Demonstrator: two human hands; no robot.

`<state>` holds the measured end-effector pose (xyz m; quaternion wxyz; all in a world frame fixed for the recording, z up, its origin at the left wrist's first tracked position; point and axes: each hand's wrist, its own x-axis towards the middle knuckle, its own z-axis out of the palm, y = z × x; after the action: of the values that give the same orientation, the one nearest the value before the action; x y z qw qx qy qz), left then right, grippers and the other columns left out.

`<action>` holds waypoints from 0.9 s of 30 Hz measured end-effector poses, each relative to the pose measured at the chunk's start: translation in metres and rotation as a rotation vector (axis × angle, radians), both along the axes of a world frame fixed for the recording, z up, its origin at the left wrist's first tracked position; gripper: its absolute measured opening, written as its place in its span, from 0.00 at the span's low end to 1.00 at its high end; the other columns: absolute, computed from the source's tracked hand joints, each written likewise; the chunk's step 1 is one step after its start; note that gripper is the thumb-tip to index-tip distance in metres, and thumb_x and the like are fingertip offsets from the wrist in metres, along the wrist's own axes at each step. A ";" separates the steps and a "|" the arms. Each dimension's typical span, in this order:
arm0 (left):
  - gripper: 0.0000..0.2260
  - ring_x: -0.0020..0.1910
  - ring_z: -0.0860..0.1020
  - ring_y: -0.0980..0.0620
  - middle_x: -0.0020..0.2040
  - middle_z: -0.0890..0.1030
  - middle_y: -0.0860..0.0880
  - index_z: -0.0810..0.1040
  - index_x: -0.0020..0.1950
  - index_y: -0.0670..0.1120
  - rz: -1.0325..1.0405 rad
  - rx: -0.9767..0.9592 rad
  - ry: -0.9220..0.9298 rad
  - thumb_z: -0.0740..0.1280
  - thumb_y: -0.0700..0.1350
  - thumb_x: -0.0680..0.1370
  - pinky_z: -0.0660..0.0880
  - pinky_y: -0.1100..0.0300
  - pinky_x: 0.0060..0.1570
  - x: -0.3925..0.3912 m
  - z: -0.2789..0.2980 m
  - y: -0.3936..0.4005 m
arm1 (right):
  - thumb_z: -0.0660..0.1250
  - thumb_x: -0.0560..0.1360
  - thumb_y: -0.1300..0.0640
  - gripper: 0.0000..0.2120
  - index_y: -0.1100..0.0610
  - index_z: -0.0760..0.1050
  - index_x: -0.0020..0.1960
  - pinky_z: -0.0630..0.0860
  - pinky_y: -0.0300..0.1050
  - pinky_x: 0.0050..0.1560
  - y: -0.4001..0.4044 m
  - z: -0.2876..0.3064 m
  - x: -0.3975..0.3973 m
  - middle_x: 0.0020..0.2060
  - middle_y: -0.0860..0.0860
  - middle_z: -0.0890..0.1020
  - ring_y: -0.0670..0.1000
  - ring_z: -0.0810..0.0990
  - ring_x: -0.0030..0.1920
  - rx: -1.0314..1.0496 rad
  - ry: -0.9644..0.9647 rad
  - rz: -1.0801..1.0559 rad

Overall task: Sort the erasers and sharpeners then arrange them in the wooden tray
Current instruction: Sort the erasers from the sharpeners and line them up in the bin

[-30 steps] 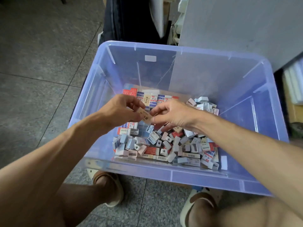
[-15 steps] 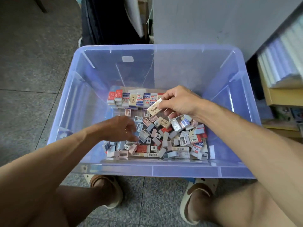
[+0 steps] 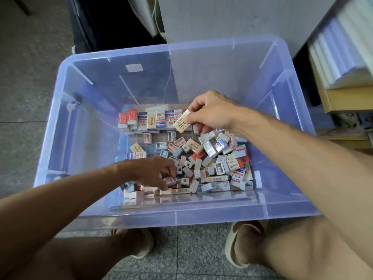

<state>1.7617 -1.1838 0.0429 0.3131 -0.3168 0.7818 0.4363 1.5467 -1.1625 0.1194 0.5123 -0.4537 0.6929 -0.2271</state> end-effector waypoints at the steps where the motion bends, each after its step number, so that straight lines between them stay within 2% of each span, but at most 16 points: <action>1: 0.12 0.51 0.77 0.56 0.55 0.78 0.54 0.77 0.58 0.49 0.019 0.016 0.008 0.72 0.44 0.75 0.71 0.67 0.45 -0.001 -0.002 -0.001 | 0.72 0.75 0.60 0.02 0.56 0.79 0.45 0.82 0.44 0.42 0.000 0.001 0.000 0.38 0.52 0.85 0.46 0.81 0.35 0.000 0.005 0.001; 4: 0.03 0.50 0.80 0.52 0.50 0.81 0.51 0.79 0.49 0.48 0.054 0.013 0.035 0.70 0.43 0.77 0.77 0.58 0.50 -0.004 -0.003 -0.002 | 0.72 0.75 0.59 0.02 0.55 0.79 0.46 0.80 0.39 0.37 0.001 0.001 -0.002 0.35 0.50 0.84 0.45 0.80 0.34 -0.001 0.027 0.010; 7: 0.08 0.44 0.79 0.54 0.45 0.79 0.53 0.75 0.46 0.53 0.054 -0.016 0.081 0.72 0.43 0.75 0.77 0.61 0.46 -0.006 -0.005 0.004 | 0.73 0.75 0.59 0.03 0.55 0.79 0.45 0.80 0.39 0.37 0.002 0.000 -0.002 0.35 0.49 0.83 0.46 0.81 0.35 -0.001 0.035 0.012; 9: 0.10 0.42 0.76 0.57 0.43 0.76 0.56 0.73 0.45 0.54 0.031 -0.038 0.077 0.74 0.46 0.74 0.72 0.64 0.43 -0.008 -0.008 0.009 | 0.73 0.75 0.59 0.03 0.55 0.78 0.45 0.80 0.39 0.36 0.002 0.000 -0.003 0.35 0.49 0.82 0.45 0.81 0.35 -0.002 0.043 0.016; 11: 0.09 0.46 0.76 0.56 0.46 0.77 0.56 0.77 0.49 0.53 0.022 -0.065 0.065 0.75 0.48 0.73 0.72 0.63 0.46 -0.010 -0.011 0.010 | 0.73 0.75 0.59 0.03 0.55 0.78 0.45 0.80 0.39 0.36 0.002 -0.001 -0.003 0.35 0.48 0.82 0.45 0.81 0.35 -0.003 0.058 0.026; 14: 0.13 0.51 0.77 0.54 0.51 0.80 0.55 0.81 0.55 0.50 -0.018 -0.056 0.033 0.74 0.49 0.73 0.75 0.58 0.54 -0.012 -0.011 0.009 | 0.73 0.75 0.59 0.03 0.55 0.78 0.45 0.79 0.39 0.36 0.001 -0.001 -0.004 0.36 0.49 0.82 0.45 0.81 0.35 -0.005 0.062 0.029; 16: 0.16 0.55 0.77 0.52 0.56 0.79 0.54 0.79 0.60 0.49 -0.065 -0.035 0.005 0.73 0.50 0.74 0.74 0.57 0.58 -0.014 -0.009 0.008 | 0.73 0.75 0.58 0.04 0.54 0.78 0.45 0.80 0.39 0.36 0.001 -0.002 -0.004 0.36 0.49 0.82 0.45 0.81 0.35 -0.006 0.066 0.032; 19: 0.21 0.63 0.73 0.50 0.64 0.72 0.51 0.72 0.69 0.47 -0.123 -0.019 -0.069 0.70 0.48 0.77 0.69 0.61 0.60 -0.017 -0.005 0.008 | 0.72 0.75 0.58 0.04 0.53 0.78 0.45 0.82 0.45 0.43 -0.001 -0.006 -0.004 0.38 0.51 0.84 0.46 0.82 0.37 0.012 0.074 0.044; 24: 0.22 0.60 0.71 0.52 0.67 0.71 0.48 0.70 0.70 0.48 -0.161 0.015 -0.124 0.70 0.47 0.78 0.67 0.60 0.56 -0.025 -0.002 0.005 | 0.72 0.75 0.58 0.03 0.53 0.79 0.45 0.83 0.50 0.47 -0.002 -0.011 -0.008 0.42 0.55 0.86 0.48 0.83 0.39 0.024 0.099 0.020; 27: 0.25 0.68 0.69 0.48 0.72 0.68 0.47 0.67 0.73 0.46 -0.183 0.016 -0.164 0.68 0.51 0.78 0.67 0.57 0.64 -0.028 -0.002 0.003 | 0.72 0.75 0.57 0.02 0.53 0.79 0.46 0.83 0.51 0.48 -0.003 -0.011 -0.008 0.42 0.56 0.86 0.49 0.83 0.40 0.020 0.097 0.021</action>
<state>1.7341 -1.1808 0.0407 0.4172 -0.2760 0.7756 0.3849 1.5385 -1.1657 0.1085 0.4848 -0.4665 0.7143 -0.1925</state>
